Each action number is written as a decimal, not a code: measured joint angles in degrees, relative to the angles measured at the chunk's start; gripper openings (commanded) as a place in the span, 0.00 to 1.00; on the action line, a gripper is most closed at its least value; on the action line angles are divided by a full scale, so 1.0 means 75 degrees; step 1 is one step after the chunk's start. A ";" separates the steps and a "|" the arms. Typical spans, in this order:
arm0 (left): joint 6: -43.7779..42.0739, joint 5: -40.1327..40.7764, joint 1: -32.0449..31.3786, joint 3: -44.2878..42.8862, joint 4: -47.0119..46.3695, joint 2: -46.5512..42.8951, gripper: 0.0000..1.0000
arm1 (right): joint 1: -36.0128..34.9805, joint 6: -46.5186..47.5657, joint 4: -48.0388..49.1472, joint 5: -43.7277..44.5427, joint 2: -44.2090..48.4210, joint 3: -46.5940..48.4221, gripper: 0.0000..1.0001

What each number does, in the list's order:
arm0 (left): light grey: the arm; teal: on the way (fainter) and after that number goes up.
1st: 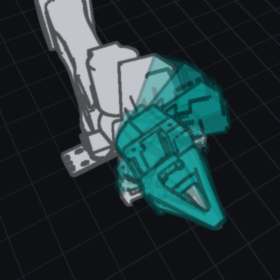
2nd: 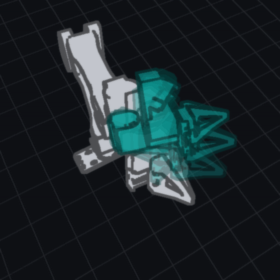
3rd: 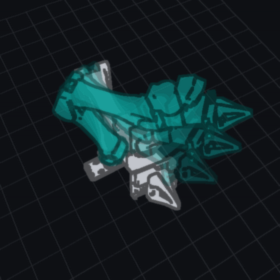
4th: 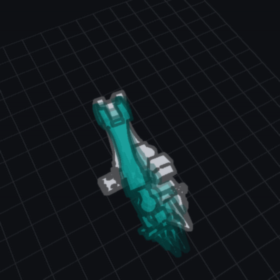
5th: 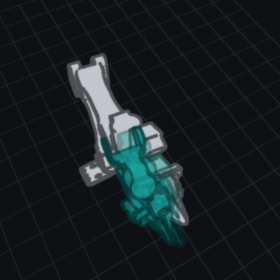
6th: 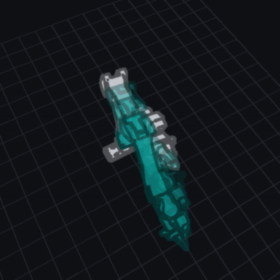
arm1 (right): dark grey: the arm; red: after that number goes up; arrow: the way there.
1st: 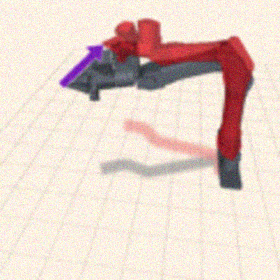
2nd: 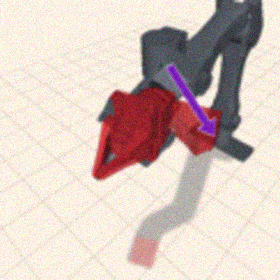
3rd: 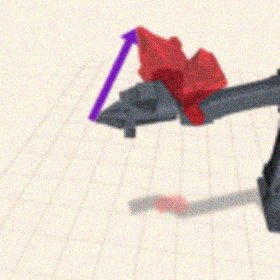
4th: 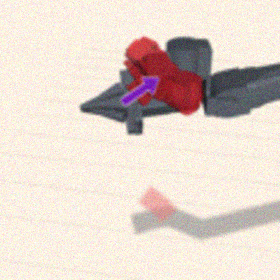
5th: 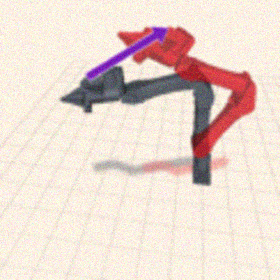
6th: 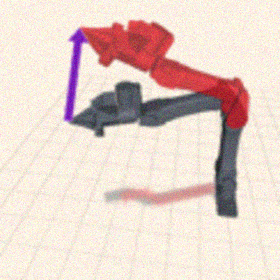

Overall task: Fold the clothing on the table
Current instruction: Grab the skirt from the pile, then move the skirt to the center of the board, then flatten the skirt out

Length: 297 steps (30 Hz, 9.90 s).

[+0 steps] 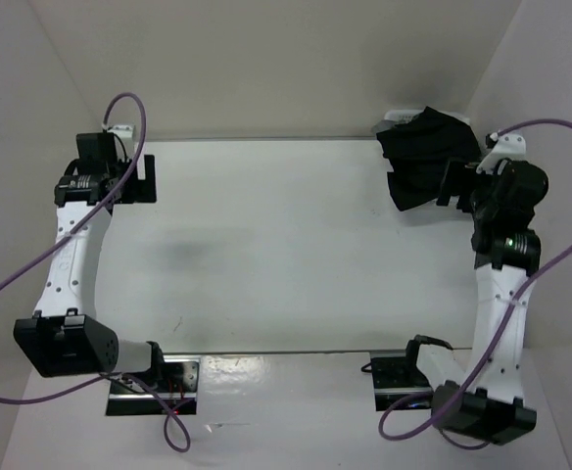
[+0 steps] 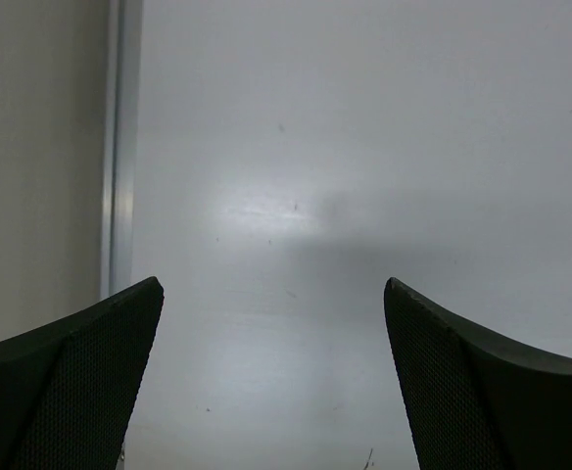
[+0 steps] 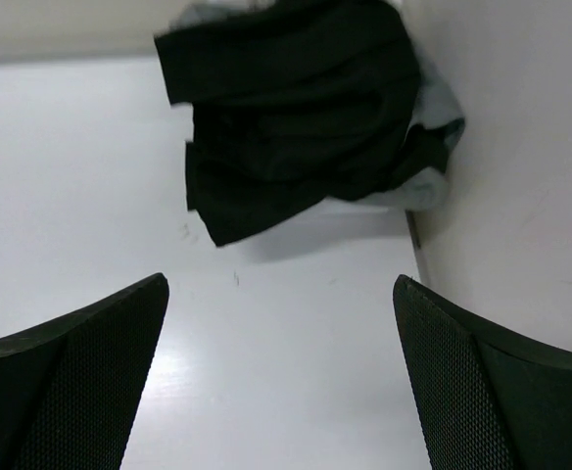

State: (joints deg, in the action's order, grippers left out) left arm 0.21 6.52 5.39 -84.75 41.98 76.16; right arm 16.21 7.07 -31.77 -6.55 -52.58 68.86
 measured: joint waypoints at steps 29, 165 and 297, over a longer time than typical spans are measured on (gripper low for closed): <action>-0.0256 -0.1504 0.0580 0.2681 -0.0277 -0.2276 0.99 | 0.0358 0.0041 0.0251 0.0108 -0.7090 0.3279 0.99; -0.1582 -0.4159 0.0536 0.3707 -0.0201 -0.2165 0.93 | -0.7402 0.2311 -0.0064 0.1209 -0.6027 0.3293 0.98; -0.1926 -0.6242 -0.4004 -0.1157 0.1478 0.2719 0.74 | -0.3940 0.1722 -0.0994 0.1798 -0.1871 -0.0318 0.99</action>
State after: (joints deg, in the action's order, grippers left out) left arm -14.24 -40.29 -24.64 -93.43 53.06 96.55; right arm -13.34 19.99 -39.22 6.94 -66.61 66.48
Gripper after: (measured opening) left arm 0.674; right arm 0.987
